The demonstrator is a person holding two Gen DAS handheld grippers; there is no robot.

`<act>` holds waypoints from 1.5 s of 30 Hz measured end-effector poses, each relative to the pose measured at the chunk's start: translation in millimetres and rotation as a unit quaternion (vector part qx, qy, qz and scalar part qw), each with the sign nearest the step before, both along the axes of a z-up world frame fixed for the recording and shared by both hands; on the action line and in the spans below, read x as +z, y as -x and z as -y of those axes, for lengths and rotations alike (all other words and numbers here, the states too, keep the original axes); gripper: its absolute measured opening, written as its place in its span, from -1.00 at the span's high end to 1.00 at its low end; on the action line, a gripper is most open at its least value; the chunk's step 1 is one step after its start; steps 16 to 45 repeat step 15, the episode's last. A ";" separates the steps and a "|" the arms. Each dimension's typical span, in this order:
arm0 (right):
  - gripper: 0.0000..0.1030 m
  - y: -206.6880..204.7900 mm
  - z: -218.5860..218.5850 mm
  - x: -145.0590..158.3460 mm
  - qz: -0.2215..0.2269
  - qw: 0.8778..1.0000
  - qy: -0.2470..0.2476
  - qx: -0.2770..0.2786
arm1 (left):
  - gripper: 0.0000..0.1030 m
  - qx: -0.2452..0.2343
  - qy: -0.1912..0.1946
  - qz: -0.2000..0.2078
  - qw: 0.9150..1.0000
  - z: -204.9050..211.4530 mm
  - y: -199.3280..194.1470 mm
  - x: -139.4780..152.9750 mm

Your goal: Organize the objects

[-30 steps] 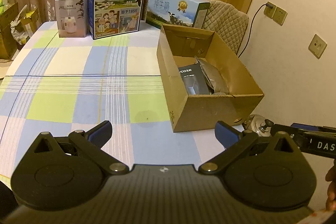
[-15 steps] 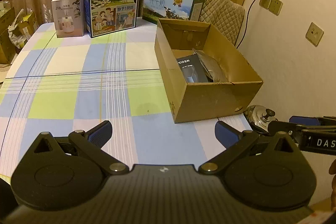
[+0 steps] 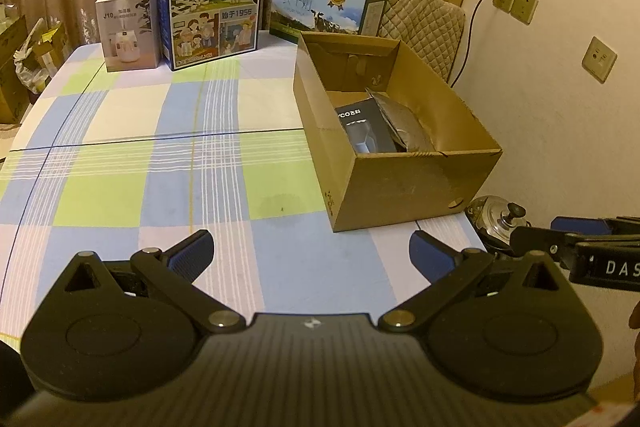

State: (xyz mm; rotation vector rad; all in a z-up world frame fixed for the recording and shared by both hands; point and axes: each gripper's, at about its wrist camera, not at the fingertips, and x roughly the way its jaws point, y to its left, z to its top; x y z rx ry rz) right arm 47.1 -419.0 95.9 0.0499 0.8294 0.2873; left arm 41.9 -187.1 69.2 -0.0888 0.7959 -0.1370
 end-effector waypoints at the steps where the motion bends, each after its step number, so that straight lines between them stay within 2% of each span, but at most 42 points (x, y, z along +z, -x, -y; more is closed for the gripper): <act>1: -0.25 -0.3 -0.1 0.2 0.000 1.000 0.000 0.000 | -0.99 0.000 0.000 0.000 1.000 -0.2 0.5 -0.1; 45: -0.25 -0.1 -5.2 1.1 0.000 1.000 -0.001 0.004 | -0.99 -0.003 0.009 0.009 1.000 -1.9 0.9 2.3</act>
